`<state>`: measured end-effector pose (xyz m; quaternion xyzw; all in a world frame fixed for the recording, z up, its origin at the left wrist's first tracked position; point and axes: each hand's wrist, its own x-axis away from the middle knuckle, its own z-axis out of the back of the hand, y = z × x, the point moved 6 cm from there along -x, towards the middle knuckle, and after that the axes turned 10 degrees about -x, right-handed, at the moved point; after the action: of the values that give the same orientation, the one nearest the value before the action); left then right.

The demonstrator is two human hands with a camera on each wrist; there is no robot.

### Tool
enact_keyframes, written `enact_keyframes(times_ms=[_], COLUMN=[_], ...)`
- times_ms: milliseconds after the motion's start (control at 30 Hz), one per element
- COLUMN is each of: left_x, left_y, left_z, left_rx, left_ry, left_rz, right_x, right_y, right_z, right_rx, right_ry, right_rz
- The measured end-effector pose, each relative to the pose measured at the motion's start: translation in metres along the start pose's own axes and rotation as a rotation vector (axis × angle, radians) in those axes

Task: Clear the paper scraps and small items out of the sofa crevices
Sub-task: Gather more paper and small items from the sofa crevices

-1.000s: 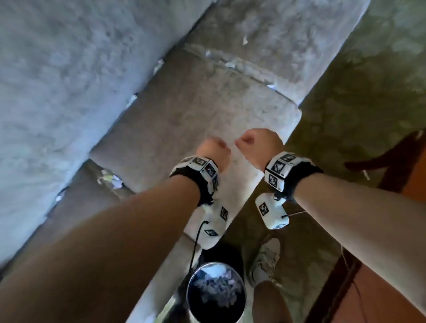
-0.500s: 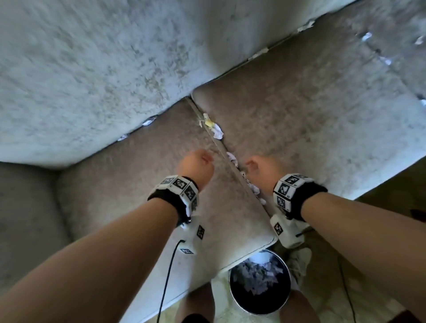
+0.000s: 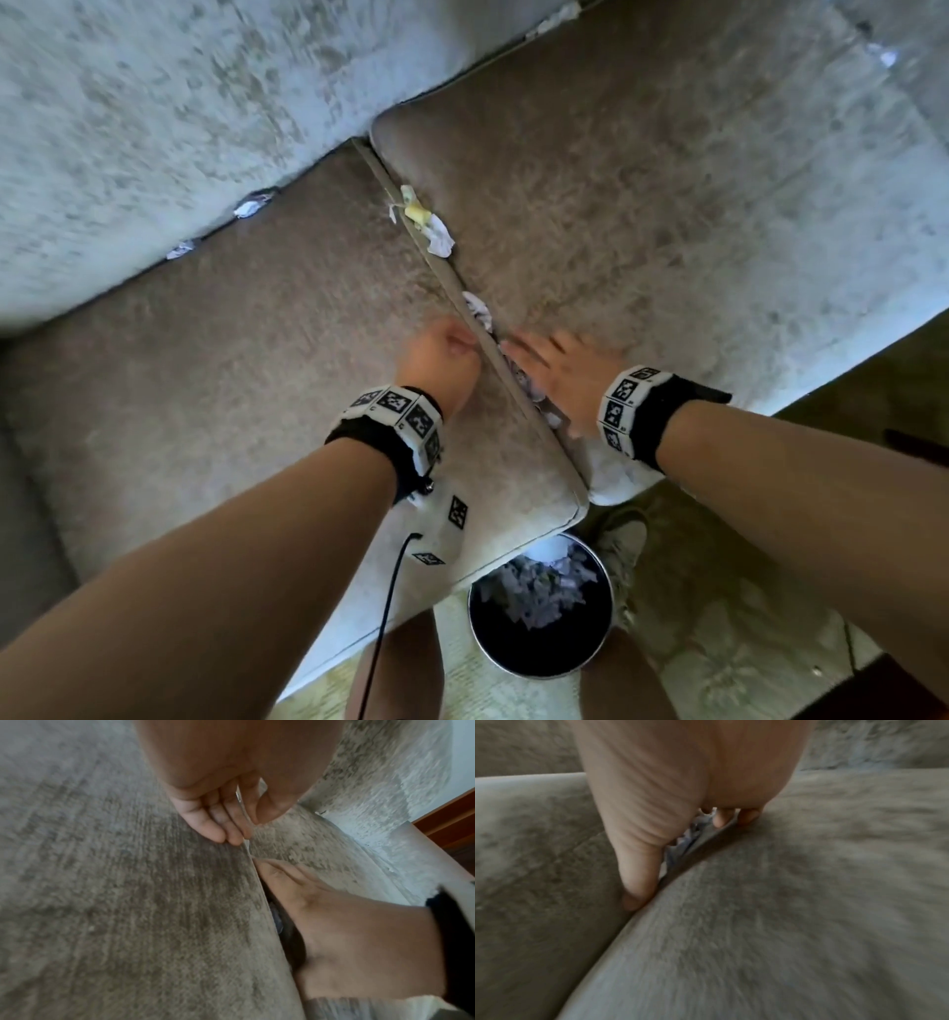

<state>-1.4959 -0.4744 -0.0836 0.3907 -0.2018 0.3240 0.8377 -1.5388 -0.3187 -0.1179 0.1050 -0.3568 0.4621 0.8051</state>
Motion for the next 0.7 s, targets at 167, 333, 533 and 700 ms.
enact_keyframes(times_ms=[167, 333, 533, 700], left_x=[-0.005, -0.012, -0.016, -0.019], left_y=[-0.001, -0.001, -0.005, -0.011], left_z=[-0.005, -0.007, -0.006, -0.008], left_rx=[0.016, 0.036, 0.063, 0.102], left_ry=[0.048, 0.046, 0.043, 0.006], left_rz=[-0.003, 0.012, -0.003, 0.001], right_x=[-0.013, -0.018, -0.028, -0.04], right_y=[-0.017, -0.015, -0.016, -0.021], right_z=[0.0, -0.002, 0.0, 0.005], right_rx=[0.106, 0.097, 0.0, -0.059], right_ry=[0.046, 0.092, 0.29, 0.506], right_rz=[0.039, 0.066, 0.108, 0.107])
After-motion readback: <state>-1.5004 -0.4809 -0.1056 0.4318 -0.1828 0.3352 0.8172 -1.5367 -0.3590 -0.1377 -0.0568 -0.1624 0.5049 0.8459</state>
